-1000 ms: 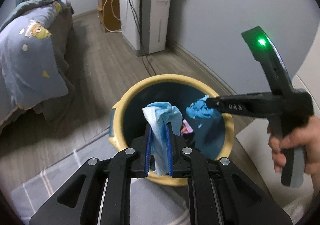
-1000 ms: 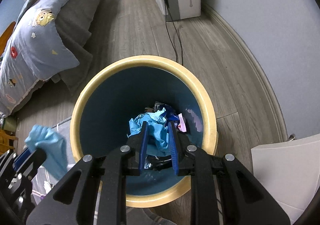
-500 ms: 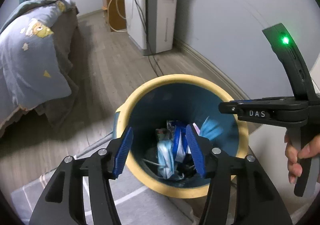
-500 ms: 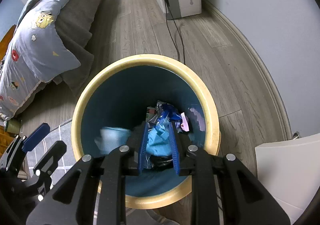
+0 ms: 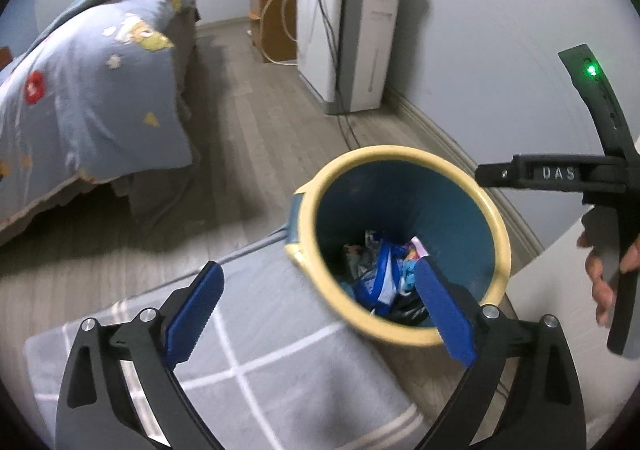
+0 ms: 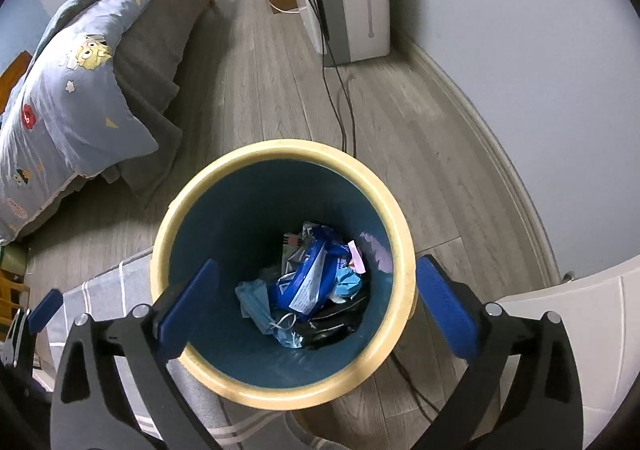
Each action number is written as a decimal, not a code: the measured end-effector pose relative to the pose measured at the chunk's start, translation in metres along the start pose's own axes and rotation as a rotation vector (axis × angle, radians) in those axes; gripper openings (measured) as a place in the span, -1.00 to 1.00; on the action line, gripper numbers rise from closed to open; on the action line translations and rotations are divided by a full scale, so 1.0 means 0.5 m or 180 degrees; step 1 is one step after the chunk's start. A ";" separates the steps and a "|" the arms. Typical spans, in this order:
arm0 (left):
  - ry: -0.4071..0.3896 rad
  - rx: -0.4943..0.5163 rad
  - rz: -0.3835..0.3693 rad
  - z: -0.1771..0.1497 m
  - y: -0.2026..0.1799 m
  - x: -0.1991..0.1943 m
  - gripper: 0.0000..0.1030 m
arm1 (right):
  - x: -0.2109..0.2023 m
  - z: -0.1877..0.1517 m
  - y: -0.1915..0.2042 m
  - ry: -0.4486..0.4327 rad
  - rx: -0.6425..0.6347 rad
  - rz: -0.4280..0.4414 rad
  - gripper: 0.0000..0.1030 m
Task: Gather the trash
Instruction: 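Move both open grippers back over the remaining trash on the mat, then grasp the white tissue with the right gripper while the left grasps the purple spray bottle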
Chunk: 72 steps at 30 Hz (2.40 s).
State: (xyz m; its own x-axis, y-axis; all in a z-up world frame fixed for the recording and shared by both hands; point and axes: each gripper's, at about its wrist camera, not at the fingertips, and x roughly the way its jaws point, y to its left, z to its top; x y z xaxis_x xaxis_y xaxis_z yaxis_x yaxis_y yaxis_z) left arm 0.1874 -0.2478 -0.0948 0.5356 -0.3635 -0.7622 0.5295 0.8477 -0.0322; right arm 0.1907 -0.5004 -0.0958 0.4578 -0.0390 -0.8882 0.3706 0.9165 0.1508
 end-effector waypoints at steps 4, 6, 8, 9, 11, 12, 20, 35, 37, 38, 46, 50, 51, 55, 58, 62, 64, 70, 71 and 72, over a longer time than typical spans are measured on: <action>-0.0059 -0.0040 0.0098 -0.022 0.035 -0.068 0.86 | -0.023 -0.005 0.025 -0.0049 -0.0127 -0.0087 0.89; -0.0102 -0.0065 0.0145 -0.035 0.055 -0.105 0.87 | -0.034 -0.010 0.038 -0.0071 -0.0180 -0.0102 0.89; -0.0134 -0.0098 0.0214 -0.054 0.081 -0.146 0.88 | -0.048 -0.015 0.058 -0.0084 -0.0244 -0.0068 0.89; -0.0143 -0.0104 0.0253 -0.064 0.095 -0.163 0.88 | -0.056 -0.018 0.069 -0.0095 -0.0271 -0.0047 0.89; -0.0151 -0.0090 0.0385 -0.089 0.125 -0.203 0.88 | -0.071 -0.025 0.089 -0.0136 -0.0309 0.0003 0.89; -0.0150 -0.0084 0.0438 -0.098 0.135 -0.216 0.88 | -0.078 -0.030 0.102 -0.0147 -0.0329 0.0044 0.89; -0.0086 -0.0331 0.0754 -0.209 0.240 -0.315 0.89 | -0.113 -0.088 0.237 -0.0131 -0.0682 0.0283 0.89; 0.0085 -0.0782 0.0921 -0.366 0.363 -0.374 0.89 | -0.107 -0.221 0.456 0.0073 -0.1344 0.0291 0.89; 0.0094 -0.0787 0.0931 -0.375 0.376 -0.377 0.89 | -0.099 -0.238 0.483 0.0118 -0.1394 0.0290 0.89; 0.0100 -0.0778 0.0942 -0.379 0.379 -0.378 0.89 | -0.093 -0.250 0.500 0.0155 -0.1428 0.0302 0.89; 0.0118 -0.0843 0.1067 -0.399 0.430 -0.386 0.89 | -0.044 -0.316 0.590 0.0421 -0.1597 0.0409 0.89; 0.0128 -0.0884 0.1074 -0.402 0.450 -0.383 0.89 | -0.008 -0.339 0.612 0.0630 -0.1509 0.0465 0.89; 0.0130 -0.0888 0.1066 -0.403 0.452 -0.382 0.89 | 0.001 -0.346 0.617 0.0680 -0.1486 0.0478 0.89; 0.0186 -0.0938 0.1029 -0.407 0.468 -0.371 0.89 | 0.036 -0.370 0.640 0.0872 -0.1478 0.0463 0.77; 0.0277 -0.0984 0.1019 -0.411 0.479 -0.360 0.89 | 0.056 -0.384 0.654 0.0962 -0.1526 0.0423 0.57; 0.0332 -0.0960 0.0948 -0.412 0.482 -0.349 0.89 | 0.081 -0.399 0.670 0.1079 -0.1586 0.0389 0.21; 0.0349 -0.0921 0.0909 -0.411 0.478 -0.343 0.89 | 0.093 -0.407 0.677 0.1124 -0.1613 0.0378 0.03; 0.0420 -0.0822 0.0815 -0.407 0.460 -0.321 0.89 | 0.117 -0.420 0.680 0.1238 -0.1692 0.0365 -0.71; 0.0435 -0.0802 0.0800 -0.406 0.456 -0.317 0.89 | 0.113 -0.419 0.679 0.1215 -0.1703 0.0362 -0.79; 0.0449 -0.0782 0.0788 -0.406 0.452 -0.314 0.89 | 0.106 -0.418 0.678 0.1180 -0.1726 0.0358 -0.84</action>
State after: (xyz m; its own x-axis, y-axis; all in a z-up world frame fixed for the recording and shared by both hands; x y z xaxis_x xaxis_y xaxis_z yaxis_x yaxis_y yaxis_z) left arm 0.0895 0.0793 -0.1137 0.5227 -0.0937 -0.8474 0.2126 0.9769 0.0231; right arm 0.1719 -0.1089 -0.1826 0.1258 0.1194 -0.9848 -0.1664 0.9812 0.0977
